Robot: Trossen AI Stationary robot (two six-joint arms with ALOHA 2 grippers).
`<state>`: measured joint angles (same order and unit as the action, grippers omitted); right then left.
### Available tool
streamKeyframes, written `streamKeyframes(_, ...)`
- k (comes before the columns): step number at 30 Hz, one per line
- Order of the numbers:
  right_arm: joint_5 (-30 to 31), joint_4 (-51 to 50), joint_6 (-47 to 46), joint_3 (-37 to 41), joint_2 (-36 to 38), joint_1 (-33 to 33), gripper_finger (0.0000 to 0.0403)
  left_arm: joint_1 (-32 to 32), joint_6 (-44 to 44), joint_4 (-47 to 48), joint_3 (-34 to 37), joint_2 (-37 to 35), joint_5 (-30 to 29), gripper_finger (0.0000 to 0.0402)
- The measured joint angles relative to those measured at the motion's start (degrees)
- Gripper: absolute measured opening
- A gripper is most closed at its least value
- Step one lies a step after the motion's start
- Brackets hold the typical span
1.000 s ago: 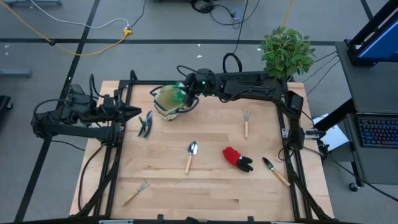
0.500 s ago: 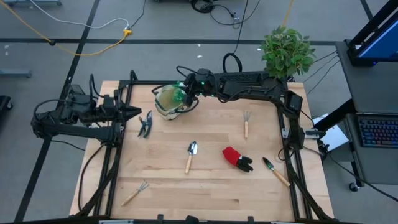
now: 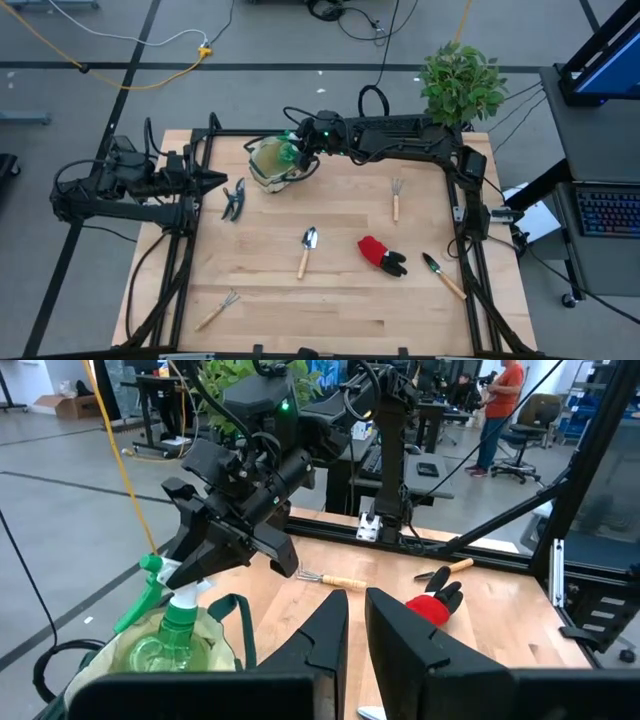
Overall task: Pick & Place Garden tools in Gardening bag
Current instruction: Put the spray bottle into the gardening bag, then put the gardening gloves into the gardening bag
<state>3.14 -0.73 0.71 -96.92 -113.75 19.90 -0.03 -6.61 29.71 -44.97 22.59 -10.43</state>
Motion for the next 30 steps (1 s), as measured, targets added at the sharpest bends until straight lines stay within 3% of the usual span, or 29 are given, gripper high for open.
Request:
streamKeyframes(20,-0.36,0.00,0.25,-0.07,-2.30,-0.07,0.0077,-0.02,-0.04,0.02,0.00,0.02,0.00,0.0047)
streamKeyframes(30,2.96,3.15,-1.08,-0.07,-3.54,-0.31,0.0147,-0.02,-0.07,0.04,0.00,0.02,0.00,0.0047)
